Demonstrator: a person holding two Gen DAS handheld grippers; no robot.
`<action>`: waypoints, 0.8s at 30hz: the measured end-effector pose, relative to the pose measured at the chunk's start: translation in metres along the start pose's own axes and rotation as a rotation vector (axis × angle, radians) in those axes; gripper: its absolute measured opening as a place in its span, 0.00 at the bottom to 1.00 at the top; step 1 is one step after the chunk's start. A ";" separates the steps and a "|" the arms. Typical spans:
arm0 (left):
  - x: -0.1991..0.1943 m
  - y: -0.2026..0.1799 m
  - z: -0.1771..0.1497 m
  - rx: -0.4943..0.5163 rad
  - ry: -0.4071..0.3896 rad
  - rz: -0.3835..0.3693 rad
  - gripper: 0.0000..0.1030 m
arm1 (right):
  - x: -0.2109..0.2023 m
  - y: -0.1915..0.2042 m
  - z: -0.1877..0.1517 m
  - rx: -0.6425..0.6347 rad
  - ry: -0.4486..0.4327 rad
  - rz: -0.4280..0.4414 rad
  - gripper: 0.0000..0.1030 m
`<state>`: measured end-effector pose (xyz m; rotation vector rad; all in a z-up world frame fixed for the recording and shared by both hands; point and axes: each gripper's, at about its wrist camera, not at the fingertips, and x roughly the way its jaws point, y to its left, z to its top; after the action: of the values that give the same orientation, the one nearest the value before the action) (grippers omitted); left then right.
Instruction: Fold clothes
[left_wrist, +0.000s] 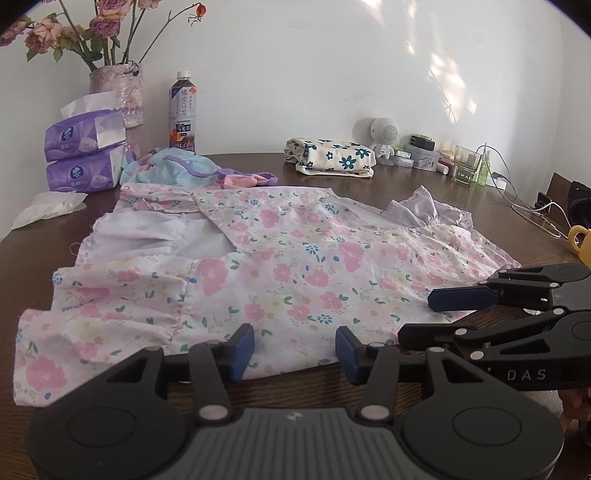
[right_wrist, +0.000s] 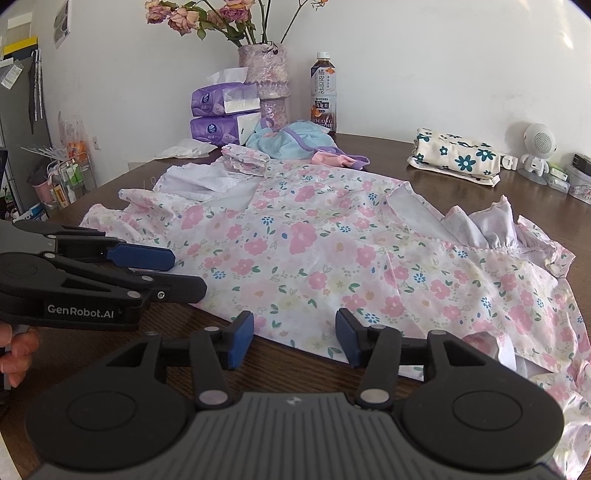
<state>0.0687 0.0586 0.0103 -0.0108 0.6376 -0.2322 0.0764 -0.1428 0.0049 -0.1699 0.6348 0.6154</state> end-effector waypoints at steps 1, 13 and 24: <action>0.000 0.001 0.000 -0.004 -0.001 -0.003 0.47 | 0.000 0.001 0.000 -0.005 0.001 -0.003 0.50; 0.004 -0.021 0.006 0.081 -0.014 0.007 0.44 | 0.000 0.001 0.000 -0.002 0.003 -0.023 0.50; 0.011 -0.023 0.004 0.096 0.015 0.015 0.45 | 0.001 0.001 0.000 -0.005 0.004 -0.024 0.50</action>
<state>0.0747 0.0332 0.0090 0.0882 0.6409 -0.2486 0.0766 -0.1418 0.0045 -0.1830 0.6344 0.5932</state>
